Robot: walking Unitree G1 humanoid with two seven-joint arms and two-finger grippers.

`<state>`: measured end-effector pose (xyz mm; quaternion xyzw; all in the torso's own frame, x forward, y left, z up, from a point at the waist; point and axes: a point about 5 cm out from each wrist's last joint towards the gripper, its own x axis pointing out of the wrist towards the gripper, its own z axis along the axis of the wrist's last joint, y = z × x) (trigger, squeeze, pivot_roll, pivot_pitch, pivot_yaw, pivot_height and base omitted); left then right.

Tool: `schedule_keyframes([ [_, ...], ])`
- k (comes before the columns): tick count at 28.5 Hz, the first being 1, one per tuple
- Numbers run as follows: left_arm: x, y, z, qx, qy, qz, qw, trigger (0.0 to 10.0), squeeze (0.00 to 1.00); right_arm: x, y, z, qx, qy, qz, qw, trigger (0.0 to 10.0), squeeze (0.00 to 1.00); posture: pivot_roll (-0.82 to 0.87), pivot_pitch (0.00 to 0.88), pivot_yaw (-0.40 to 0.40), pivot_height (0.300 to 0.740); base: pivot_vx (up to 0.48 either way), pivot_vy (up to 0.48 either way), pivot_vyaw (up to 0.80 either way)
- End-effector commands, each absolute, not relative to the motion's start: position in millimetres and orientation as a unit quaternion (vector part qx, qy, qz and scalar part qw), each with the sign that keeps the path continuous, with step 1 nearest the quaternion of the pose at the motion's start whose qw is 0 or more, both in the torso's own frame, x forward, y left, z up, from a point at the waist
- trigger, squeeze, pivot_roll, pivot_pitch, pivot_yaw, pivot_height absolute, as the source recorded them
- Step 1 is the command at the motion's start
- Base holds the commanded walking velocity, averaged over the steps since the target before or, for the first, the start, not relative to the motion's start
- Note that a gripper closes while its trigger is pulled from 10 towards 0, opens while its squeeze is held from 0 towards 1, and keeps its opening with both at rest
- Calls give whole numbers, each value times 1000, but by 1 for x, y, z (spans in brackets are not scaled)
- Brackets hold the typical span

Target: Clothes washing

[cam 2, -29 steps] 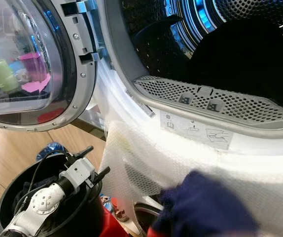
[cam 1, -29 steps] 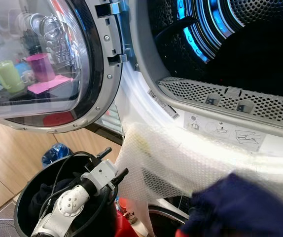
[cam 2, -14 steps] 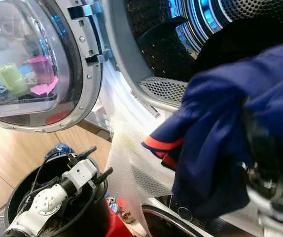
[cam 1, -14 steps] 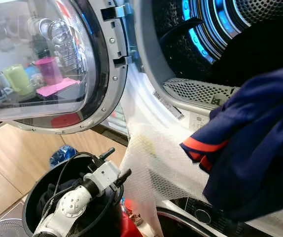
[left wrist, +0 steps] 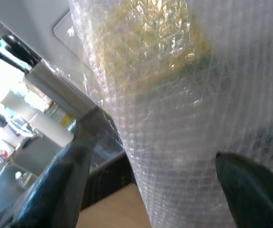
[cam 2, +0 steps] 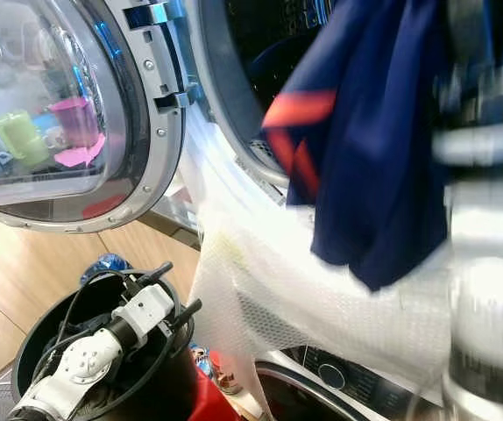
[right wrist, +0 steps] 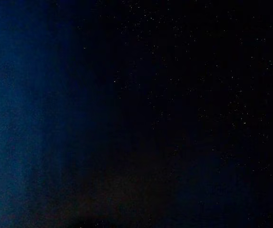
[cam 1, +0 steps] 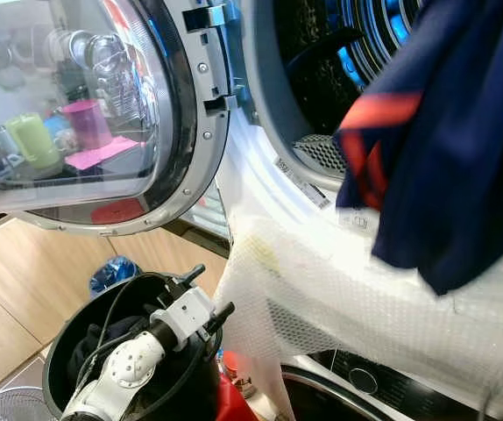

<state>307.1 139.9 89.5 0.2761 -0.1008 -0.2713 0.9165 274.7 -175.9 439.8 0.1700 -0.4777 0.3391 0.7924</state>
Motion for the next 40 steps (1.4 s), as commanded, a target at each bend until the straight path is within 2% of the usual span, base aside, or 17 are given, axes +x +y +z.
schedule_keyframes([
  [1, 307, 144, 86, 285, -91, -272, 914, 10000, 0, 295, -169, 451, 152, -455, 334, 812, 0, 0, -73, 0, 162, 740, 0, 0, 0],
  [5, 308, 145, 86, 282, -91, -263, 918, 10000, 0, 321, -170, 475, 134, -431, 301, 840, 0, 0, -67, 0, 156, 740, 0, 0, 0],
  [6, 307, 145, 86, 282, -91, -263, 918, 10000, 0, 342, -174, 487, 131, -394, 243, 876, 0, 0, -65, 0, 156, 740, 0, 0, 0],
  [8, 307, 145, 85, 283, -91, -265, 917, 10000, 0, 354, -176, 494, 135, -364, 206, 898, 0, 0, -63, 0, 153, 740, 0, 0, 0],
  [9, 306, 145, 85, 283, -90, -266, 917, 10000, 0, 363, -180, 496, 138, -336, 162, 918, 0, 0, -60, 0, 147, 740, 0, 0, 0],
  [10, 305, 144, 83, 282, -90, -267, 917, 10000, 0, 375, -190, 492, 128, -283, 74, 948, 0, 0, -55, 0, 143, 740, 0, 0, 0],
  [11, 305, 144, 83, 282, -90, -267, 917, 10000, 0, 375, -190, 492, 128, -283, 74, 948, 0, 0, -55, 0, 143, 740, 0, 0, 0],
  [12, 305, 143, 83, 281, -89, -268, 917, 10000, 0, 383, -201, 483, 115, -243, 1, 963, 0, 0, -51, 0, 141, 740, 0, 0, 0],
  [15, 304, 142, 82, 280, -90, -269, 917, 10000, 0, 390, -212, 467, 103, -201, -52, 973, 0, 0, -44, 0, 133, 740, 0, 0, 0],
  [16, 303, 142, 82, 281, -90, -271, 916, 10000, 0, 397, -212, 451, 75, -161, -57, 982, 8235, 0, -32, 0, 128, 740, 0, 0, 0],
  [17, 303, 142, 82, 281, -89, -271, 916, 10000, 0, 399, -214, 445, 63, -148, -70, 984, 10000, 0, -32, 0, 128, 740, 0, 0, 0],
  [25, 300, 143, 79, 283, -83, -278, 914, 10000, 0, 407, -227, 411, 30, -84, -115, 989, 10000, 0, -22, 0, 121, 740, 0, 0, 0],
  [26, 300, 143, 78, 283, -80, -279, 914, 10000, 0, 407, -229, 410, 32, -85, -117, 989, 10000, 149, -21, 0, 123, 740, 0, 0, 0],
  [27, 300, 143, 78, 284, -79, -280, 914, 10000, 0, 407, -230, 409, 31, -83, -120, 989, 10000, 149, -21, 0, 123, 740, 0, 0, 0],
  [28, 299, 143, 78, 283, -79, -281, 914, 10000, 0, 408, -230, 408, 32, -81, -117, 989, 10000, 1000, -21, 0, 122, 740, 0, 0, 0],
  [35, 296, 140, 76, 279, -77, -289, 913, 10000, 0, 404, -244, 407, -8, -78, -155, 985, 10000, 1000, -27, 0, 130, 740, 0, 0, 0],
  [40, 296, 143, 77, 283, -76, -292, 910, 10000, 0, 398, -257, 418, -88, -85, -207, 971, 10000, 1000, -31, 0, 138, 740, 0, 0, 0],
])
